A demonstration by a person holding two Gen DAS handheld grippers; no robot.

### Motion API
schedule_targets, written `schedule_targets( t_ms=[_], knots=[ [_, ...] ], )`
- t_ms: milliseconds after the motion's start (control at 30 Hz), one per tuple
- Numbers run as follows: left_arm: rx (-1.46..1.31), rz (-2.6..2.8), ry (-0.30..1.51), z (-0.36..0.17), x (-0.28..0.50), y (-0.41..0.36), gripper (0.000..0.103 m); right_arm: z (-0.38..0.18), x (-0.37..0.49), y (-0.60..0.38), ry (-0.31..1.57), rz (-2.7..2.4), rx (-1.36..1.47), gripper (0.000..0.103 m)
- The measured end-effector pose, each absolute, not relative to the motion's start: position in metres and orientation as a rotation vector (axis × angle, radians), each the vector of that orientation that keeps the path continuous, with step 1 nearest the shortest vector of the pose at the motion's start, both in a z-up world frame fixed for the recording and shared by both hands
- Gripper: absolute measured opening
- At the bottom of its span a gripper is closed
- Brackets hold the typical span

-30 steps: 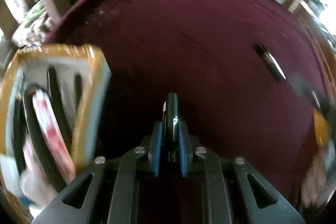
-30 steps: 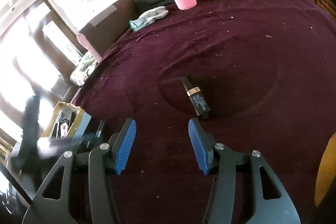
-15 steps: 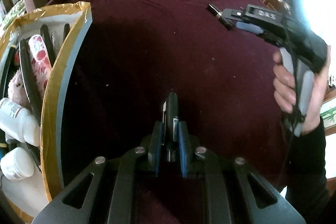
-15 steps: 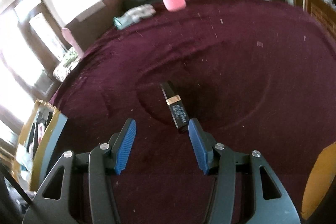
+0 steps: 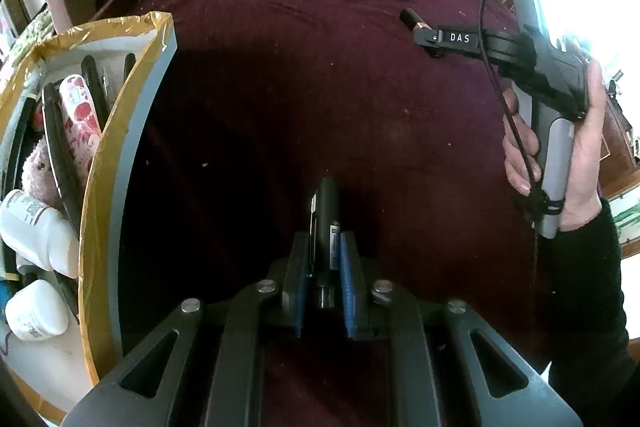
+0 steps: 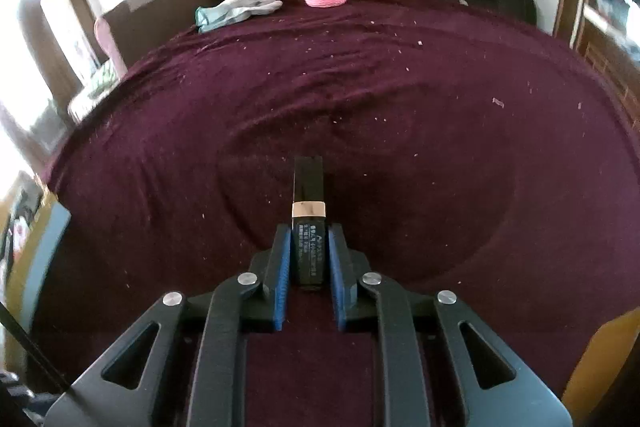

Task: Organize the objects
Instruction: 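Grasp a black pen with the left tool while the right tool grasps the black-gold lipstick, then carry the black pen and lipstick over the tray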

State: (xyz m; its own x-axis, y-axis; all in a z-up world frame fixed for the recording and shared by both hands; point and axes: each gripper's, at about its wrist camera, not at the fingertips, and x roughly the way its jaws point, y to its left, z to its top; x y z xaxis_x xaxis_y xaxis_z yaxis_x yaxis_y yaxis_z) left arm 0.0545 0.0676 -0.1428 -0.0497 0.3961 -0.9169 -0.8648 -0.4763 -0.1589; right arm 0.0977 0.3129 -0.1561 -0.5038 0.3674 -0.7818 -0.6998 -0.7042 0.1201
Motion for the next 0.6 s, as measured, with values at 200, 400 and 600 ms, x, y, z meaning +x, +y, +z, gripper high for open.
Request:
schedule_targets(
  t_ms=[200,400,600],
  knots=[
    [-1.252,1.701,0.541,-0.141,0.051,0.062,0.013,-0.156,0.099,0.311,0.581,2.217,-1.023,0.014],
    [-1.272,1.673,0.467,-0.142,0.041,0.057,0.013,-0.152,0.118,0.299,0.824,2.259,-1.027,0.014],
    [-1.253,1.685,0.444,-0.138,0.043,0.042,0.012,-0.153,0.145,0.233,0.940,2.292,-1.076,0.014]
  ],
)
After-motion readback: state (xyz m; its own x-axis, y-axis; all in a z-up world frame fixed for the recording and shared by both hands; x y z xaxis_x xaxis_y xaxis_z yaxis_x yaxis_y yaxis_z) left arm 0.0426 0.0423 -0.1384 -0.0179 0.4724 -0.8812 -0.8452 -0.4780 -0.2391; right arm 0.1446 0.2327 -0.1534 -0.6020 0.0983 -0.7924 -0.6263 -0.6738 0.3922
